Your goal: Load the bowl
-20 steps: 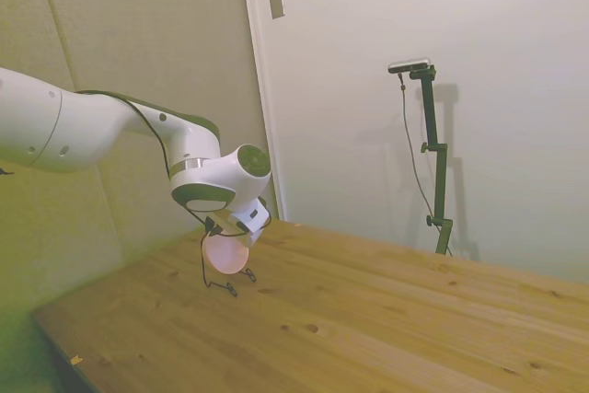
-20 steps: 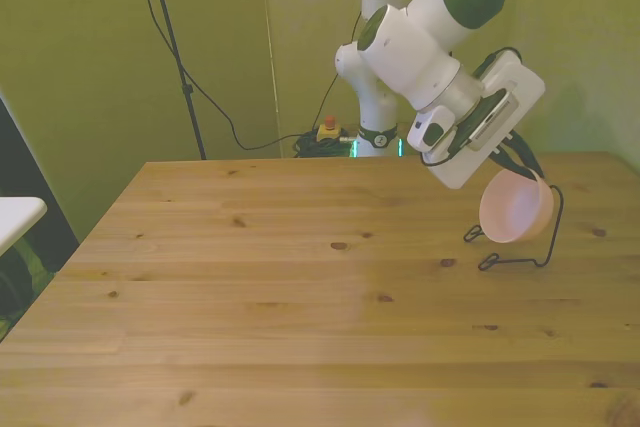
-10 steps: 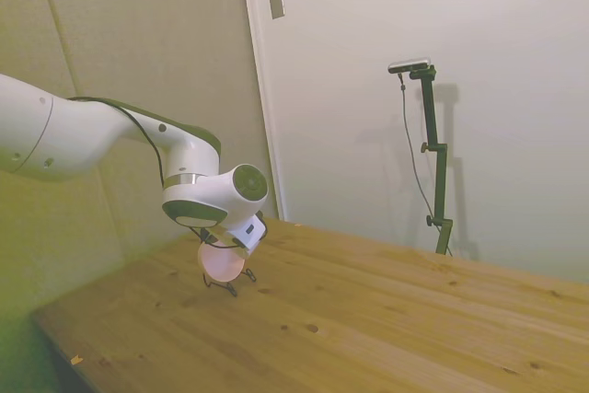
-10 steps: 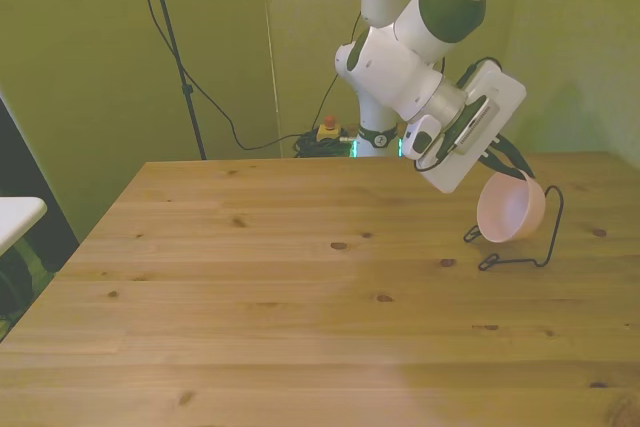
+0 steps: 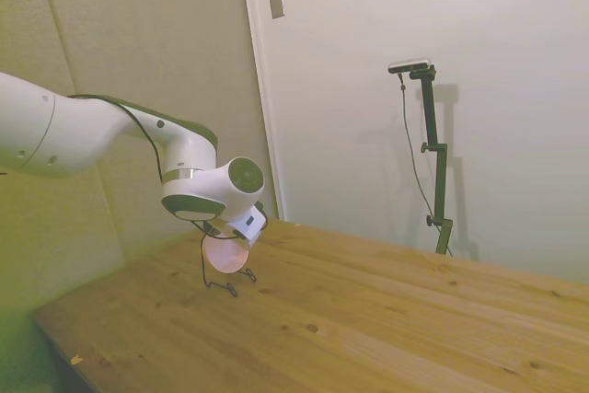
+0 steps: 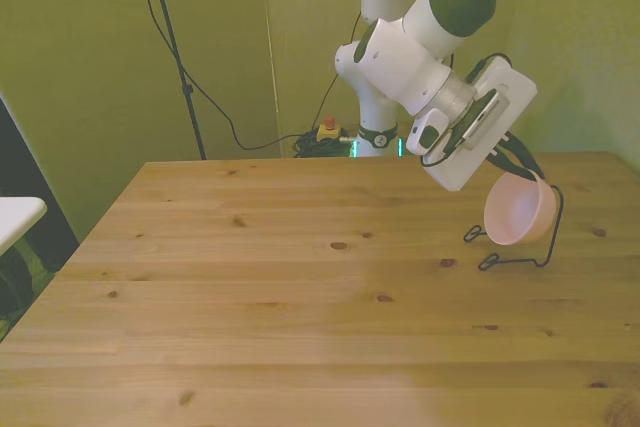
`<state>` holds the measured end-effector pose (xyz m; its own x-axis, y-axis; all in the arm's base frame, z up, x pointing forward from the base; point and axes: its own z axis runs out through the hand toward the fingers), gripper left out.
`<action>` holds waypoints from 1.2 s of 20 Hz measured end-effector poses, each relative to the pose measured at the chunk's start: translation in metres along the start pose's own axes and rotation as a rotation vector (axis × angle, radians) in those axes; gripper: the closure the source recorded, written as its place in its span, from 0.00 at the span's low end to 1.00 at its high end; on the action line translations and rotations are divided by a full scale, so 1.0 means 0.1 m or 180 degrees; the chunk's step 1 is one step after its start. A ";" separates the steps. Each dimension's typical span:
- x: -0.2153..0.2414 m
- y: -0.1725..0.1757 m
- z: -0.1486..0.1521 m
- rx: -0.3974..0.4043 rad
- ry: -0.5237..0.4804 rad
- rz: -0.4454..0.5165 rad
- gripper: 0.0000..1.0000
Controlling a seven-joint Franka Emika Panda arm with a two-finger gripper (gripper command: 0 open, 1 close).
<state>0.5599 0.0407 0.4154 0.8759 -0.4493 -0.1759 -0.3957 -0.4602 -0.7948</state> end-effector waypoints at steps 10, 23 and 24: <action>0.08 0.01 0.07 -0.0015 0.0003 0.0041 1.00; 0.02 0.14 0.23 -0.0090 -0.0048 0.0101 0.00; 0.01 0.16 0.24 -0.0099 -0.0044 0.0112 0.00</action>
<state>0.5611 0.0507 0.3883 0.8650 -0.4550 -0.2116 -0.4344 -0.4680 -0.7695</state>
